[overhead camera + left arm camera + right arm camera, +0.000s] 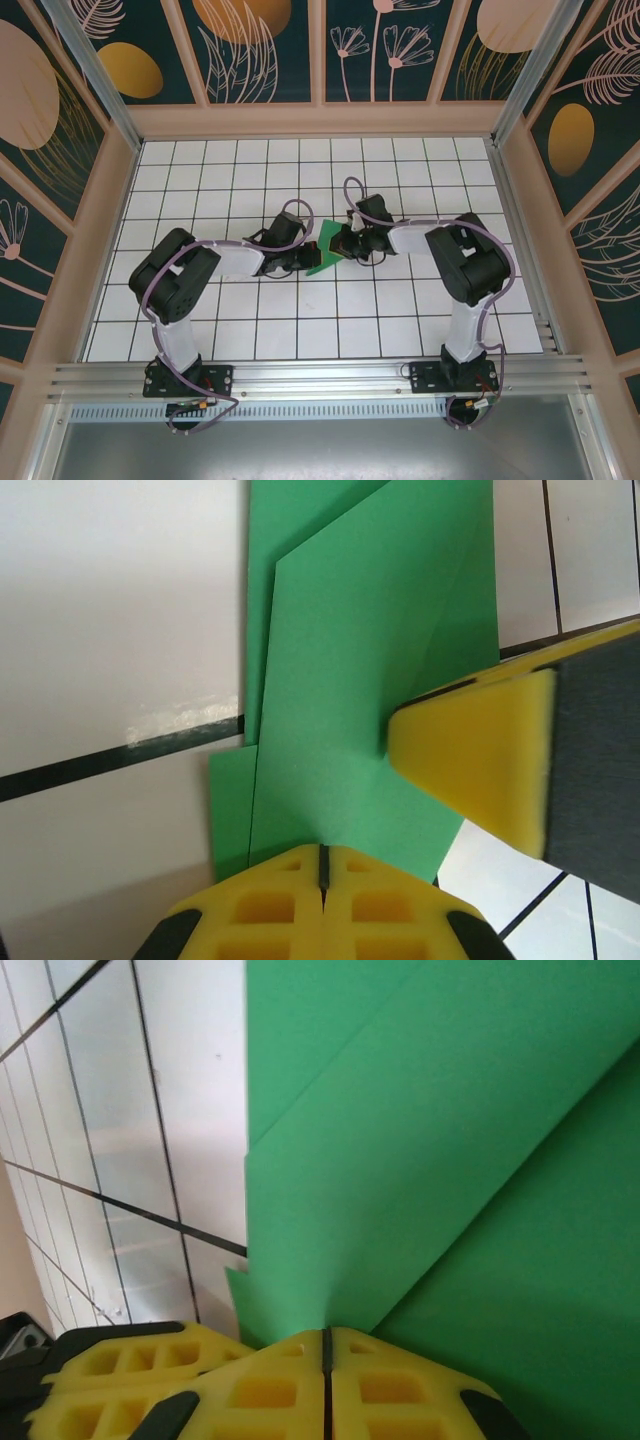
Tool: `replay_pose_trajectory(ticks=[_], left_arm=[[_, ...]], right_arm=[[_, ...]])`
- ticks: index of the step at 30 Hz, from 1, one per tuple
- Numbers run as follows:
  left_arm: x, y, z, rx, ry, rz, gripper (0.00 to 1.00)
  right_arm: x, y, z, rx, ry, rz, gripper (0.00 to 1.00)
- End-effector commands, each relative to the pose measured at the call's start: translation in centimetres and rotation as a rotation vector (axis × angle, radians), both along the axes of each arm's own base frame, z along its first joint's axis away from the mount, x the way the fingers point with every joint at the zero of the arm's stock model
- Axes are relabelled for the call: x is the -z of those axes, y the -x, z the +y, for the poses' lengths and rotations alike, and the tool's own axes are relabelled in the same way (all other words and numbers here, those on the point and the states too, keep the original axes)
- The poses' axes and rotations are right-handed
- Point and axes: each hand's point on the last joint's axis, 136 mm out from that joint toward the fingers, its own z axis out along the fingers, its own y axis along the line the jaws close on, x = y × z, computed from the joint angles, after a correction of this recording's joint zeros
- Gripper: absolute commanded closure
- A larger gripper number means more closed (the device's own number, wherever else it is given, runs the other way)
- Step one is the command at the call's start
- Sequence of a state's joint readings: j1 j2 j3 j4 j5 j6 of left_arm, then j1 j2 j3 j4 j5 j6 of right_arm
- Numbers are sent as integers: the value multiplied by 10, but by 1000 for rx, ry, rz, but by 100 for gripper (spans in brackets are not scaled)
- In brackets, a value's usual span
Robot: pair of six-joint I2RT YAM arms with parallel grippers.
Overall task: Fold a paper plane with a square sheet of paper (pick it up from the middle)
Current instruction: Fourth fold the wing at the center of the table.
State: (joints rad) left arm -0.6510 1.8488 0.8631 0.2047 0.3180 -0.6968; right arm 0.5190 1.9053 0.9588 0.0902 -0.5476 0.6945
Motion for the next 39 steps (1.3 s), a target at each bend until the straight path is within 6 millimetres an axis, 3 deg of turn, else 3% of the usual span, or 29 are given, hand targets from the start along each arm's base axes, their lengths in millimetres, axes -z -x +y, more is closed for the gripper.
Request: replay_pose_trajectory(ticks=[1, 7, 17, 28, 39], left_arm=[[12, 26, 13, 23, -43, 91, 95], [-22, 26, 7, 32, 37, 40, 84], [-4, 46, 9, 40, 64, 129, 80], [15, 45, 27, -17, -41, 145, 81], [33, 57, 37, -13, -93, 202, 83]], right_arm=[[13, 5, 1, 2, 8, 31, 90], [22, 6, -3, 11, 36, 43, 90], [27, 8, -4, 8, 47, 51, 90], [35, 10, -6, 10, 62, 71, 90], [34, 8, -5, 6, 63, 74, 90]])
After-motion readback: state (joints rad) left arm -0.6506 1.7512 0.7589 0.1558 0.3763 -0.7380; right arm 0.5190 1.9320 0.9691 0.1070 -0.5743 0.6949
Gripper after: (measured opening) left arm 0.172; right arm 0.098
